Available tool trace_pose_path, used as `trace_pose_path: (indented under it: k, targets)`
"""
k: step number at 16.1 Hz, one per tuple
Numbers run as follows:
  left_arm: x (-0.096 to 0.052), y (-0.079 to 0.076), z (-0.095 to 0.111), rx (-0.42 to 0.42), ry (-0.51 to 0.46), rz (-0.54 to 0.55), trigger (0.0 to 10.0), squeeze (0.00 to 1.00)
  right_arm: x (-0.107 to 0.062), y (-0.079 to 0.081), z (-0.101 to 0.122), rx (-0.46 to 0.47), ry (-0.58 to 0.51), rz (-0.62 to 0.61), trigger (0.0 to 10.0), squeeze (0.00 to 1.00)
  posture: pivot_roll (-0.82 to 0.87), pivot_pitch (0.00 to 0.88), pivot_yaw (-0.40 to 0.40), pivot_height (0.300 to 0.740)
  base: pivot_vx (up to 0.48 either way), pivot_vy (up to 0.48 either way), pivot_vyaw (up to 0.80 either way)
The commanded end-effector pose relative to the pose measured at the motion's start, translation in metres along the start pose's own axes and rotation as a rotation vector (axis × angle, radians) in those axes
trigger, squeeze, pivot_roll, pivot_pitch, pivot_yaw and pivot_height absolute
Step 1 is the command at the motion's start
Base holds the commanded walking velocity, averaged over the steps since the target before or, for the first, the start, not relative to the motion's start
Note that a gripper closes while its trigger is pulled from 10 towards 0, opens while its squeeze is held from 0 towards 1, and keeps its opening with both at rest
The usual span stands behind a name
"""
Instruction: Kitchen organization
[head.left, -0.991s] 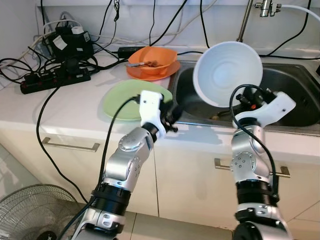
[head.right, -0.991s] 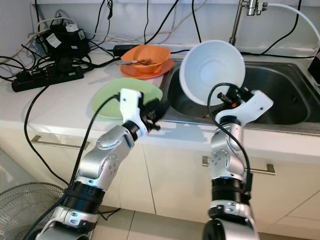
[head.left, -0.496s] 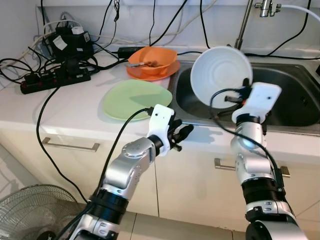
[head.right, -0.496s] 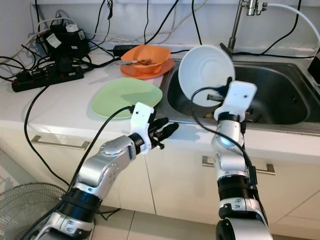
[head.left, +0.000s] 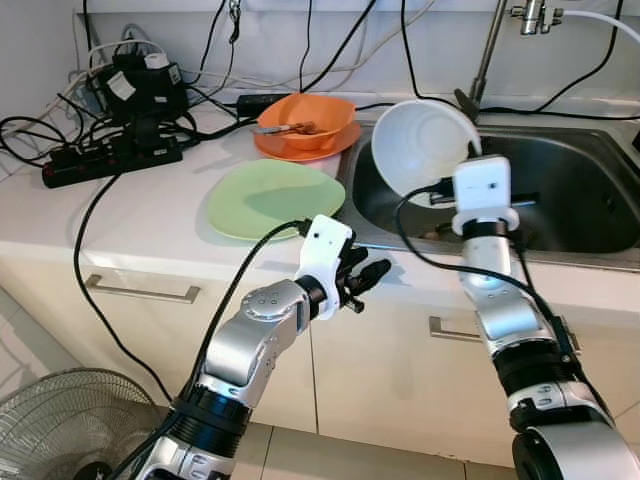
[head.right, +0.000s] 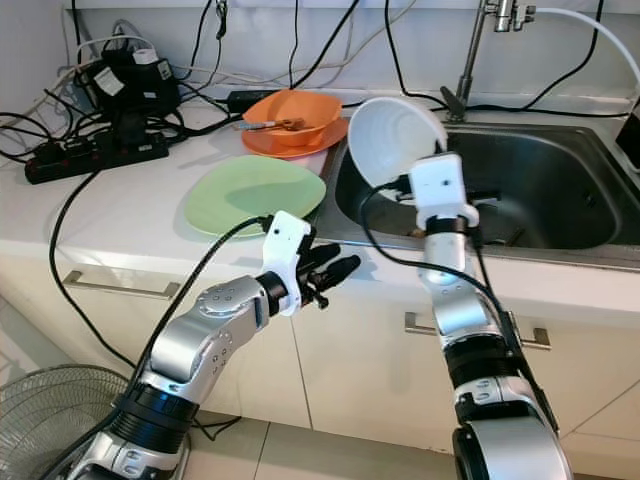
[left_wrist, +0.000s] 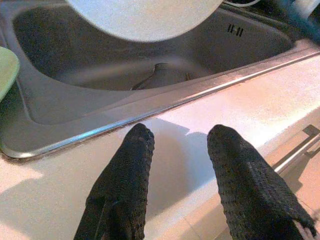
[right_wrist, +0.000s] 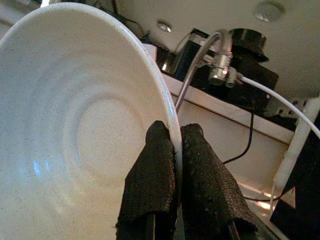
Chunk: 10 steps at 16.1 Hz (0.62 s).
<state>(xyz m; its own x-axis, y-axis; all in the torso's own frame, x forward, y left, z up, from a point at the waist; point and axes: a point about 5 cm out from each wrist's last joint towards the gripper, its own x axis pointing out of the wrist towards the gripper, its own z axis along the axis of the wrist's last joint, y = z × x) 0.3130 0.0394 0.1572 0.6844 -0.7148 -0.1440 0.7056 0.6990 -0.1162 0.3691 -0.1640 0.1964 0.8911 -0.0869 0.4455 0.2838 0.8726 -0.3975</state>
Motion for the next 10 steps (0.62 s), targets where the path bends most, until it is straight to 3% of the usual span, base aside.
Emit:
trace_pose_path:
  k: [1,6,10]
  targets:
    - [-0.003,0.0,0.001,0.014,0.008,-0.004,10.0,0.0,0.008,0.0,0.011,-0.044,-0.073,0.001,10.0,0.0,0.07,0.0,0.069,0.74,0.0,0.0,0.0]
    - [-0.005,-0.002,0.0,0.02,0.016,-0.017,10.0,0.0,0.004,0.013,0.004,-0.137,-0.078,0.068,10.0,0.0,0.08,0.0,0.069,0.74,0.0,0.0,0.0]
    - [-0.007,-0.004,-0.002,0.034,0.034,-0.027,10.0,0.0,0.0,0.019,-0.003,-0.14,-0.052,0.107,10.0,0.0,0.08,0.0,0.07,0.74,0.0,0.0,0.0]
